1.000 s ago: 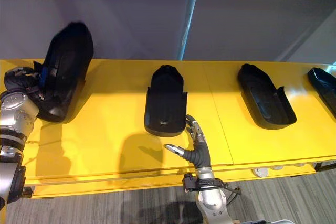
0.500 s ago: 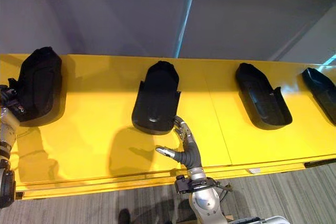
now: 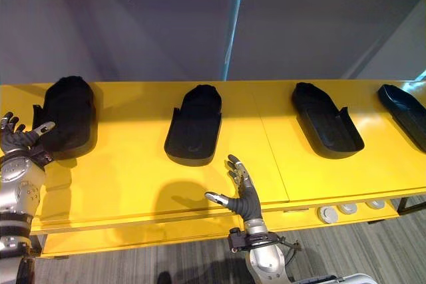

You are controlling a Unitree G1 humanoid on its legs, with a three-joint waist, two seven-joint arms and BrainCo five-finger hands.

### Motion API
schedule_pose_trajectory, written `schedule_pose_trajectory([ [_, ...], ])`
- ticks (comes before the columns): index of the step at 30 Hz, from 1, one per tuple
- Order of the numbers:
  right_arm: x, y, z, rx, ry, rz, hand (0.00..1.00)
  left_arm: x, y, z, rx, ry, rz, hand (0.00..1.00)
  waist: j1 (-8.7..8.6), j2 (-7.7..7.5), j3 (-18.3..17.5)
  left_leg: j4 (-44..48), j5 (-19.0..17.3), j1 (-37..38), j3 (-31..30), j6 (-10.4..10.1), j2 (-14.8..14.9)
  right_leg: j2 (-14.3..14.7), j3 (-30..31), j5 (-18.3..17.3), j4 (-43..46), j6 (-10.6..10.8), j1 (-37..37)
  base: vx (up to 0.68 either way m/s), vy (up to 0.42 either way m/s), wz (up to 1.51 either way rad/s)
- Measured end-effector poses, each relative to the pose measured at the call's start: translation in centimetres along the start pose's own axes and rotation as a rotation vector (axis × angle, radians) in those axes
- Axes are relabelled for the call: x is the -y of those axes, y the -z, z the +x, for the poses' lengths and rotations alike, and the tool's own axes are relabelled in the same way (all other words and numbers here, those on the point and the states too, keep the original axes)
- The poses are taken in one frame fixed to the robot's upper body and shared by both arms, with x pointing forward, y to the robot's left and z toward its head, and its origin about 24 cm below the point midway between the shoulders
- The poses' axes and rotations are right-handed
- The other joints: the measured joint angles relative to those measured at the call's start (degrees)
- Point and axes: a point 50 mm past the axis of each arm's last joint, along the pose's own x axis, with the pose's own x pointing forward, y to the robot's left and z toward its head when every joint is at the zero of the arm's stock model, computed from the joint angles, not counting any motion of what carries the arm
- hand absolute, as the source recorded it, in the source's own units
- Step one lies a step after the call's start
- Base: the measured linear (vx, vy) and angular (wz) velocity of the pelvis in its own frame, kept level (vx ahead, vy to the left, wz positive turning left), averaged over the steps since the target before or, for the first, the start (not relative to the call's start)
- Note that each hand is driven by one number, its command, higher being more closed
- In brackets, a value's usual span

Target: Walk over and take plastic housings, then place them on the shelf

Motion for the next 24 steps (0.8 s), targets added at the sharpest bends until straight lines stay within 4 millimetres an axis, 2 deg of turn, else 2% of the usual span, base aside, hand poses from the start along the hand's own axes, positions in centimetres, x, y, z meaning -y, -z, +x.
schedule_pose_trajectory([
  [2,0.4,0.3,-0.4,-0.018,0.017,-0.006,0.00,-1.0,-0.4,-0.2,0.043,-0.067,0.025,0.00,0.05,0.82,-0.9,-0.2,0.0,0.4,-0.1,0.0,-0.2,0.0,0.0,0.0,0.0,0.0,0.2,-0.02,0.010,0.00],
  [5,0.6,0.7,-0.9,-0.040,0.029,-0.005,0.00,-2.2,-3.0,-1.2,0.230,-0.206,0.125,0.00,-0.11,1.60,-1.8,-0.2,0.2,0.4,-0.2,0.2,-0.2,0.0,-0.1,0.0,0.0,0.0,0.1,-0.04,0.014,0.02],
  [7,0.8,1.2,-1.5,-0.067,0.043,-0.005,0.00,-2.3,-4.5,-3.3,0.399,-0.277,0.231,0.00,-0.17,2.15,-3.0,-0.2,0.3,0.4,-0.3,0.3,-0.3,-0.1,-0.1,0.0,0.1,0.0,0.0,-0.04,0.015,0.02],
  [11,1.3,1.1,-1.8,-0.046,0.071,0.002,0.00,-2.3,-4.6,-5.1,0.541,-0.279,0.394,0.00,-0.19,2.64,-3.6,-0.3,0.6,0.4,-0.4,0.4,-0.2,0.0,-0.1,0.0,0.4,0.0,-0.1,-0.04,0.012,0.01],
  [14,1.7,1.0,-2.0,-0.032,0.074,-0.001,0.00,-1.4,-3.8,-5.7,0.576,-0.188,0.510,0.00,-0.01,2.58,-3.6,-0.5,0.8,0.0,-0.5,0.4,0.1,0.1,-0.1,0.0,0.7,0.0,-0.5,-0.06,-0.001,0.03],
  [16,2.2,0.7,-2.0,-0.006,0.089,-0.007,0.00,0.5,-3.5,-6.0,0.624,-0.013,0.594,0.00,0.18,2.42,-3.8,-0.5,1.3,-2.1,-0.5,0.5,0.5,0.3,-0.2,0.1,0.9,-0.2,-2.7,-0.08,0.003,0.03],
  [18,2.3,0.6,-1.9,0.002,0.091,-0.008,0.00,1.4,-3.3,-5.9,0.645,0.092,0.649,0.00,0.19,2.33,-3.9,-0.4,1.6,-3.6,-0.3,0.5,0.6,0.5,0.0,0.7,0.9,-0.4,-4.2,-0.06,0.002,-0.06],
  [21,2.3,0.7,-1.9,0.001,0.103,0.012,0.00,2.5,-2.6,-5.1,0.623,0.236,0.748,0.00,-0.10,2.15,-3.8,-0.3,2.1,-4.2,0.1,0.6,0.7,0.6,0.3,1.4,0.9,-0.3,-4.8,-0.02,0.001,-0.10],
  [24,2.6,0.7,-2.0,0.001,0.129,0.018,0.00,3.5,-3.5,-4.0,0.656,0.317,0.809,0.00,-0.16,1.69,-3.3,-0.3,2.2,-4.8,0.2,0.5,0.9,0.7,0.4,1.5,1.0,-0.4,-5.4,-0.04,0.003,-0.03],
])
